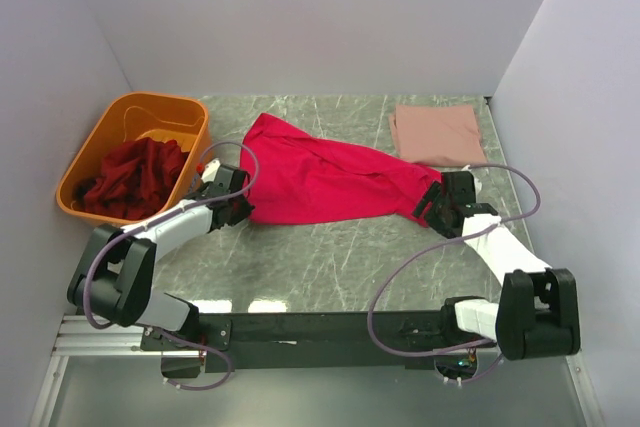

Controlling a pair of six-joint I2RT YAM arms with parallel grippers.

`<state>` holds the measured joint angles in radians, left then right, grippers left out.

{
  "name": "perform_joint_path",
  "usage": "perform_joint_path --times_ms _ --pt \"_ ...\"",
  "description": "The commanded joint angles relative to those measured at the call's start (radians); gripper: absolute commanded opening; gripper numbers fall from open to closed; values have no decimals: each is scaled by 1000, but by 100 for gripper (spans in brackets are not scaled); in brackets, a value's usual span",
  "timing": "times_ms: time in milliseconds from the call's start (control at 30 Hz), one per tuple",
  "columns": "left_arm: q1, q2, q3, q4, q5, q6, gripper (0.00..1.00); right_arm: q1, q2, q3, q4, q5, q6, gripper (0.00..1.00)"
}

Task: Fold and stack the t-shirts
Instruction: Flatten the tshirt out

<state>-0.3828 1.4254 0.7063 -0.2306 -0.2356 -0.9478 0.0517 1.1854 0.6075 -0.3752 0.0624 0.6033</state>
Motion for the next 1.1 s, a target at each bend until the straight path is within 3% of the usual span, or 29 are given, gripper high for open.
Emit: perform_joint_path --times_ms 0,267,367,433,467,600,800,1067 --pt "-2 -29 -5 -12 -22 18 1 -7 48 -2 56 14 13 79" --pt "-2 -16 -1 14 -2 32 1 -7 149 -12 153 -3 29 75" --pt "-2 -22 12 4 -16 35 1 -7 166 5 148 11 27 63" --pt "-2 -34 12 7 -24 35 1 -9 146 -5 166 13 27 41" --pt "-2 -40 12 11 -24 38 1 -7 142 -8 171 11 26 23" --pt "-2 -74 31 1 -36 52 1 -7 105 11 134 19 12 1" --pt "-2 -161 99 17 -33 76 1 -7 -56 72 33 8 -17 0" --pt "-2 -301 232 42 -76 122 1 -9 -296 290 -105 79 -80 0"
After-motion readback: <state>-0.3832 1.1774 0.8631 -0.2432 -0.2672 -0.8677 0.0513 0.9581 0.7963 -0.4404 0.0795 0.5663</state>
